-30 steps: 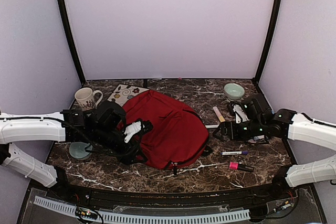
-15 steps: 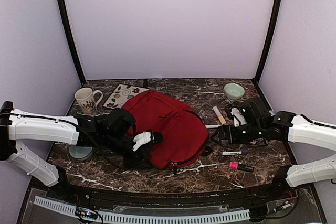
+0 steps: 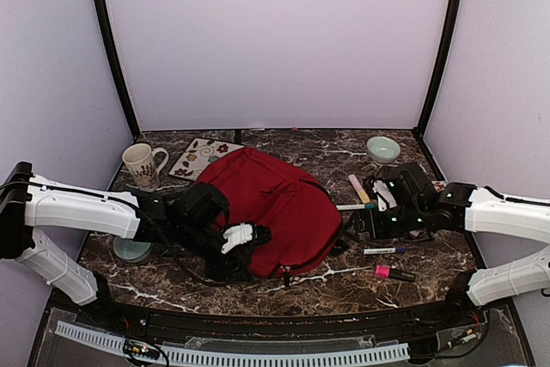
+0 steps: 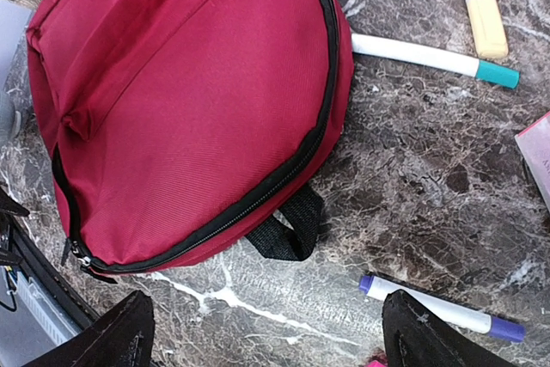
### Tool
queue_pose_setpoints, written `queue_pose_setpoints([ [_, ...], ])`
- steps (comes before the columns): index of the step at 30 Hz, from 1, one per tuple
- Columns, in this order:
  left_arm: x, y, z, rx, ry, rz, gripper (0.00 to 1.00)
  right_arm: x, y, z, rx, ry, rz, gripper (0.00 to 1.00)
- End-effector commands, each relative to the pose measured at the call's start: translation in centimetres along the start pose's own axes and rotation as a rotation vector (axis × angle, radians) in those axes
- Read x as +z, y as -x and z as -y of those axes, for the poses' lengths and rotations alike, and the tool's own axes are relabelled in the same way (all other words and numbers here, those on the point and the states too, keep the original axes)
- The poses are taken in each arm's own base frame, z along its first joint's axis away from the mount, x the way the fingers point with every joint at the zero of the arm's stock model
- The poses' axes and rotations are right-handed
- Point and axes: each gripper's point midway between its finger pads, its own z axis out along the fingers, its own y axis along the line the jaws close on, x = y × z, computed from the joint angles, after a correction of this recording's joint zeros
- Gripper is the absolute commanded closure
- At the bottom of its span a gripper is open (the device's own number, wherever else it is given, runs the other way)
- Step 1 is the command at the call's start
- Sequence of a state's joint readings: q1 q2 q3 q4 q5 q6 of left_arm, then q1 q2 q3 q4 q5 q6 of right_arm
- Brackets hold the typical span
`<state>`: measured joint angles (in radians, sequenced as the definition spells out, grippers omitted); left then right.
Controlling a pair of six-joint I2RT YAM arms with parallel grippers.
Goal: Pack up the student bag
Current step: Hold the largest pocket of the student bag.
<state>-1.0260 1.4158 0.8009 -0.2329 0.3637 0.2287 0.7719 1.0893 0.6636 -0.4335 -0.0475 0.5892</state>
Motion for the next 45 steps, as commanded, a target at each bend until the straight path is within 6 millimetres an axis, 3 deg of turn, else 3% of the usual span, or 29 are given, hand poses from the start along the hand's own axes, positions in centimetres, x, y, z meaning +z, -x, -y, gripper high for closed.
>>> queue_pose_setpoints([
  [1, 0.7, 0.4, -0.1, 0.030, 0.001, 0.010, 0.51, 0.0, 1.1, -1.1, -0.008, 0.017, 0.023, 0.07],
  [6, 1.0, 2.7, -0.5, 0.041, 0.018, 0.073, 0.50, 0.3, 0.7, -1.1, -0.016, 0.012, 0.006, 0.07],
  [13, 2.4, 4.0, -0.9, 0.143, 0.010, 0.048, 0.48, 0.4, 0.6, -1.1, -0.029, -0.001, -0.002, 0.08],
  [21, 3.7, 1.5, -1.0, 0.261, -0.110, -0.128, 0.50, 0.1, 0.4, -1.3, -0.057, -0.014, -0.013, 0.08],
  [30, 4.9, 3.0, -2.0, 0.287, -0.123, -0.123, 0.51, -0.2, -0.2, -1.1, -0.072, -0.016, -0.020, 0.08],
  [35, 6.5, 2.3, -2.6, 0.274, -0.113, -0.127, 0.52, -0.1, -0.6, -1.0, -0.081, -0.017, -0.033, 0.08],
  [37, 6.9, 1.7, -2.5, 0.266, -0.123, -0.139, 0.58, -0.1, -0.7, -0.9, -0.084, -0.017, -0.039, 0.08],
  [41, 6.7, 1.2, -2.8, 0.252, -0.097, -0.158, 0.96, -0.1, -0.9, -0.7, -0.090, -0.024, -0.040, 0.09],
  [45, 4.5, 4.5, -3.0, 0.202, -0.016, -0.030, 1.00, -0.6, -0.4, -0.6, -0.092, -0.027, -0.006, 0.09],
])
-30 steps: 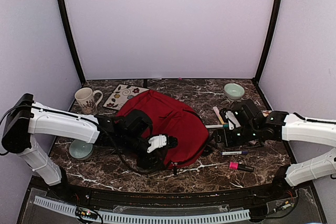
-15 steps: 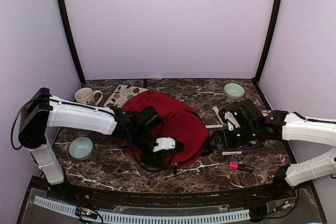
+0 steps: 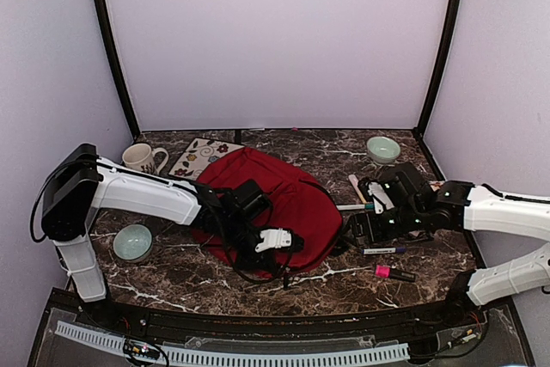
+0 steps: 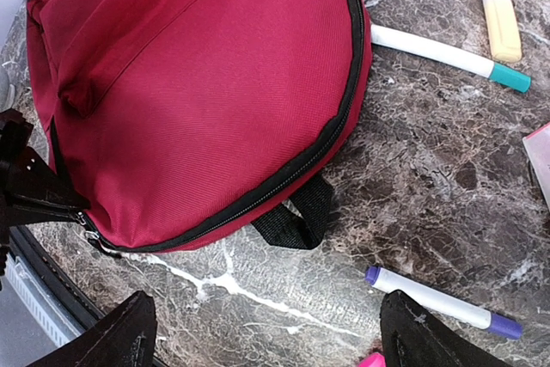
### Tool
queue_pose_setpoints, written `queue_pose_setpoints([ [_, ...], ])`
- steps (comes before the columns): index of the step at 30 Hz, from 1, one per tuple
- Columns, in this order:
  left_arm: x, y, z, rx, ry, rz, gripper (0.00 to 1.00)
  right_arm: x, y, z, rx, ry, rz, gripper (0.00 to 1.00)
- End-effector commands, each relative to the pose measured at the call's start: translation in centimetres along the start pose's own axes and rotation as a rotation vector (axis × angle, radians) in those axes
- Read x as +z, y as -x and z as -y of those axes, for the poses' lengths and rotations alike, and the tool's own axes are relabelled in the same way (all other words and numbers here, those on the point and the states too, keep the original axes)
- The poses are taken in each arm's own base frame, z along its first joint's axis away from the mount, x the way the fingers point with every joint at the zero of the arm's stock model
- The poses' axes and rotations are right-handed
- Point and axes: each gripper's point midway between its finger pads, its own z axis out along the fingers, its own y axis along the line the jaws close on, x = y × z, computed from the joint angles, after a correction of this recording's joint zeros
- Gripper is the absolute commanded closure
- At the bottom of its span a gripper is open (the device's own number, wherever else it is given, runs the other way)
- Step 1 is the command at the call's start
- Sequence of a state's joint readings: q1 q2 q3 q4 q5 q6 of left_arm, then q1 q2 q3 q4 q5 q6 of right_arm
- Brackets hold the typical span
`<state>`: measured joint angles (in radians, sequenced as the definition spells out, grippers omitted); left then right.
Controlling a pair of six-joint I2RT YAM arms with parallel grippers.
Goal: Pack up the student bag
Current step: Hold the largest pocket of the student bag, then grab the largest pocket of the student bag.
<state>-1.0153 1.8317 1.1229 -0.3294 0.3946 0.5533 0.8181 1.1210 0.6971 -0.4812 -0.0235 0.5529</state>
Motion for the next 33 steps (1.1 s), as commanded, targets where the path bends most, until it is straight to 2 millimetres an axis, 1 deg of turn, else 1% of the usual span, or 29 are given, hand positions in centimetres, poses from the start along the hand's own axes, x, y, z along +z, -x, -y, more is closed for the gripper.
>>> queue_pose_setpoints([
  [1, -4.0, 3.8, -1.1, -0.067, 0.133, 0.168, 1.00, -1.0, 0.8, 0.1, -0.020, -0.010, 0.057, 0.09],
  [3, -5.7, 5.5, -2.3, -0.133, 0.221, 0.266, 1.00, -1.7, 1.7, 0.0, -0.012, -0.009, 0.111, 0.09],
  [4, -7.0, 6.7, -3.2, -0.170, 0.274, 0.335, 1.00, -2.1, 2.3, -0.3, -0.011, 0.008, 0.149, 0.09],
  [6, -8.0, 7.3, -4.6, -0.271, 0.346, 0.395, 1.00, -2.9, 3.3, -0.9, -0.014, 0.051, 0.219, 0.09],
  [8, -8.5, 7.6, -5.6, -0.334, 0.394, 0.443, 1.00, -3.7, 4.0, -1.5, -0.018, 0.103, 0.293, 0.09],
  [10, -8.8, 8.1, -6.5, -0.385, 0.421, 0.480, 1.00, -4.2, 4.2, -1.8, -0.023, 0.143, 0.353, 0.09],
  [13, -9.0, 9.5, -7.5, -0.436, 0.426, 0.512, 1.00, -4.6, 4.6, -2.2, -0.039, 0.192, 0.424, 0.09],
  [16, -8.8, 10.9, -7.8, -0.431, 0.393, 0.519, 1.00, -4.5, 4.6, -2.8, -0.086, 0.221, 0.447, 0.09],
  [18, -8.3, 11.4, -7.6, -0.411, 0.360, 0.500, 1.00, -4.3, 4.4, -3.4, -0.134, 0.247, 0.437, 0.09],
  [22, -7.6, 12.4, -6.7, -0.389, 0.243, 0.472, 1.00, -3.5, 3.5, -5.2, -0.218, 0.335, 0.395, 0.11],
  [24, -7.3, 12.4, -6.3, -0.397, 0.205, 0.460, 1.00, -3.2, 3.0, -5.9, -0.249, 0.372, 0.379, 0.13],
  [25, -7.2, 12.7, -5.5, -0.401, 0.144, 0.467, 1.00, -2.8, 3.1, -6.4, -0.283, 0.369, 0.392, 0.15],
  [27, -7.1, 12.9, -4.9, -0.404, 0.106, 0.476, 1.00, -2.8, 3.7, -6.4, -0.278, 0.349, 0.426, 0.16],
  [30, -6.8, 13.1, -4.8, -0.415, 0.080, 0.472, 1.00, -3.0, 4.6, -6.3, -0.260, 0.329, 0.484, 0.20],
  [33, -6.7, 13.4, -5.1, -0.427, 0.065, 0.470, 1.00, -2.9, 4.6, -7.0, -0.275, 0.345, 0.513, 0.21],
])
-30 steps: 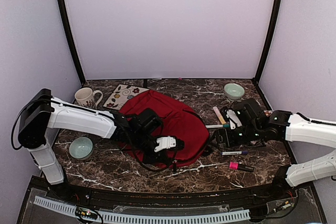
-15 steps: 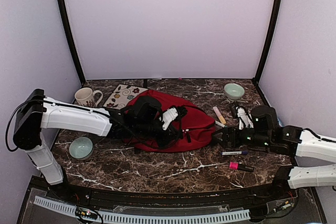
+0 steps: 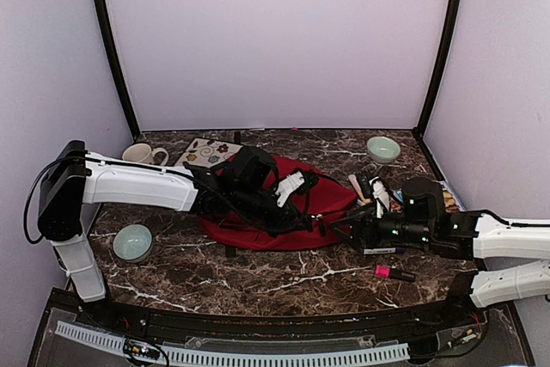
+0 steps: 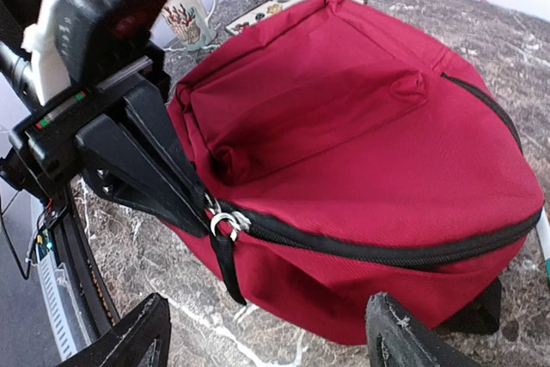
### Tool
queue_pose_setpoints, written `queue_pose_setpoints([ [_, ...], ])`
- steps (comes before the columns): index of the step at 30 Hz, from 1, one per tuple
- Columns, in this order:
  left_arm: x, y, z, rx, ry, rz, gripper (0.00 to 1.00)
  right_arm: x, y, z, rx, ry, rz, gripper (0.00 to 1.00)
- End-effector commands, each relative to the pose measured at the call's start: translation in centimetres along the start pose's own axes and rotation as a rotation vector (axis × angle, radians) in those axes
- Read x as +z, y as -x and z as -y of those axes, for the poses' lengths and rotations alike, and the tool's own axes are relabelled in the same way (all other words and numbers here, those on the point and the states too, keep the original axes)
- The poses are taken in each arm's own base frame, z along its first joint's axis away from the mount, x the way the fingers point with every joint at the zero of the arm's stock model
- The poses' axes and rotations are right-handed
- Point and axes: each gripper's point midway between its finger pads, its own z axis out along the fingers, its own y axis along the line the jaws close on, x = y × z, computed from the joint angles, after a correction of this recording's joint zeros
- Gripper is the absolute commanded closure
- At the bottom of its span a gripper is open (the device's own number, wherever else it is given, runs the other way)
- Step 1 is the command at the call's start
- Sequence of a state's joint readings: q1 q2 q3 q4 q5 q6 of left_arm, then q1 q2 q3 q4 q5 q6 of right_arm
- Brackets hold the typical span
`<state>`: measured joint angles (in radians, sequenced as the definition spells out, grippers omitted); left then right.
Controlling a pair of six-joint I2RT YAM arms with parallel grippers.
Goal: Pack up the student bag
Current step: Grab the largest pocket of the student bag.
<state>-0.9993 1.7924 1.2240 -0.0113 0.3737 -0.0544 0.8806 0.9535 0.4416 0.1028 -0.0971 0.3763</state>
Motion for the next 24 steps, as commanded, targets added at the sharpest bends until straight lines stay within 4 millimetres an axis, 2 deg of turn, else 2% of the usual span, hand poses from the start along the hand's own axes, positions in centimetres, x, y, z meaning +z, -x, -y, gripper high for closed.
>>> queue_pose_setpoints([
  [1, -0.4, 2.6, 1.5, -0.015, -0.090, 0.040, 1.00, 0.4, 1.9, -1.4, -0.047, 0.032, 0.112, 0.22],
  [8, -0.3, 3.0, 1.5, -0.030, -0.118, 0.036, 1.00, 1.7, 0.0, -3.1, -0.105, 0.066, 0.063, 0.23],
  [17, -0.5, 2.8, 1.8, -0.038, -0.131, 0.031, 1.00, 1.6, 0.0, -0.8, -0.100, -0.075, 0.113, 0.24],
  [24, -0.8, 2.9, 2.0, -0.039, -0.137, 0.033, 1.00, 2.5, -0.5, -0.9, -0.112, -0.066, 0.088, 0.27],
])
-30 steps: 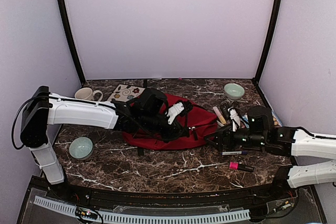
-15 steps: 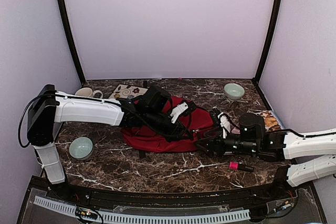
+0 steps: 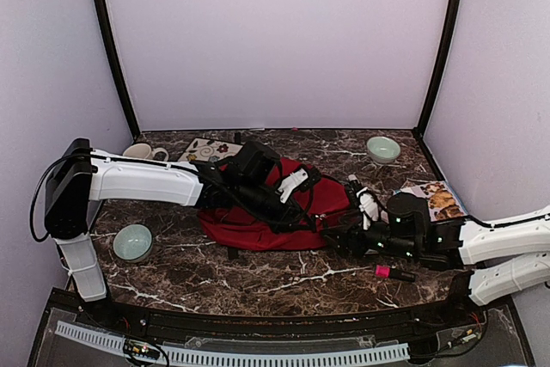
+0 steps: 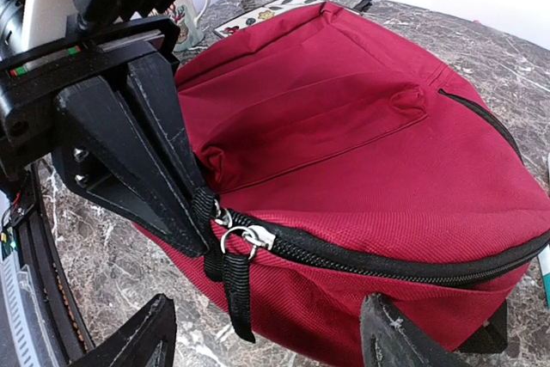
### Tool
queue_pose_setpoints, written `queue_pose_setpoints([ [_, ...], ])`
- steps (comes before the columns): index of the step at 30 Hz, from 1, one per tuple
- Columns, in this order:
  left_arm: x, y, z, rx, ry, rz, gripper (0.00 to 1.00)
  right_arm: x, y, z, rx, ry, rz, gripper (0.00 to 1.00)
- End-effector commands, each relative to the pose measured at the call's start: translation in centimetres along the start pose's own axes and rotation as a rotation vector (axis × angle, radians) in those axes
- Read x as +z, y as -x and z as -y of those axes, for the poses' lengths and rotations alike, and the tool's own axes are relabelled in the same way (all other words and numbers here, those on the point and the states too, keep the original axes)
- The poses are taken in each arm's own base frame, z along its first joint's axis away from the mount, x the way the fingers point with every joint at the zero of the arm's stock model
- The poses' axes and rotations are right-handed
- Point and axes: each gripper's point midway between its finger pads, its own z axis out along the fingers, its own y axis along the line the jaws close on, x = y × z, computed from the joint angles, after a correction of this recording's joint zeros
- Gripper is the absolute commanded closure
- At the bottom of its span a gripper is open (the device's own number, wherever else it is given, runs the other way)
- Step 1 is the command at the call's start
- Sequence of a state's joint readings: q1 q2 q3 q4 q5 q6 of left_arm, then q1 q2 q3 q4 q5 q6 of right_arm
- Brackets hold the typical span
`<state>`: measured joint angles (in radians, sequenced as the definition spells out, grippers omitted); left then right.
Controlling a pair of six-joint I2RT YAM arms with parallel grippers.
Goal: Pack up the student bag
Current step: Grab the largest pocket of the student bag.
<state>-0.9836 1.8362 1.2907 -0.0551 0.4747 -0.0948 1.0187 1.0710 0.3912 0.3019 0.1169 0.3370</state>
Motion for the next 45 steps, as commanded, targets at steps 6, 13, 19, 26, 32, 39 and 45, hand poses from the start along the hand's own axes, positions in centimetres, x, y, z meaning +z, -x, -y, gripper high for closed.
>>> queue_pose_setpoints([
  [6, -1.2, 2.1, 1.7, 0.018, -0.056, 0.048, 1.00, 1.3, 0.7, -1.0, -0.035, 0.032, 0.016, 0.33],
  [13, -1.4, 1.8, 1.8, 0.013, -0.057, 0.032, 1.00, 1.5, 1.1, -1.0, -0.049, 0.028, 0.037, 0.46],
  [19, -1.3, 1.7, 1.9, 0.013, -0.063, 0.031, 1.00, 1.8, 1.2, -1.2, -0.060, 0.033, 0.036, 0.52],
  [26, -1.2, 1.6, 1.7, 0.007, -0.061, 0.033, 1.00, 2.1, 1.8, -1.9, -0.071, 0.063, 0.039, 0.70],
  [32, -1.3, 1.5, 1.3, 0.005, -0.035, 0.029, 1.00, 1.8, 2.3, -2.7, -0.067, 0.094, 0.021, 0.96],
  [39, -1.7, 0.7, -0.6, 0.017, 0.089, -0.009, 1.00, 1.3, 2.2, -4.4, -0.050, 0.160, -0.103, 1.00],
  [45, -2.6, -0.3, -1.7, 0.059, 0.168, -0.037, 1.00, 0.7, 2.0, -5.8, -0.055, 0.234, -0.168, 1.00],
])
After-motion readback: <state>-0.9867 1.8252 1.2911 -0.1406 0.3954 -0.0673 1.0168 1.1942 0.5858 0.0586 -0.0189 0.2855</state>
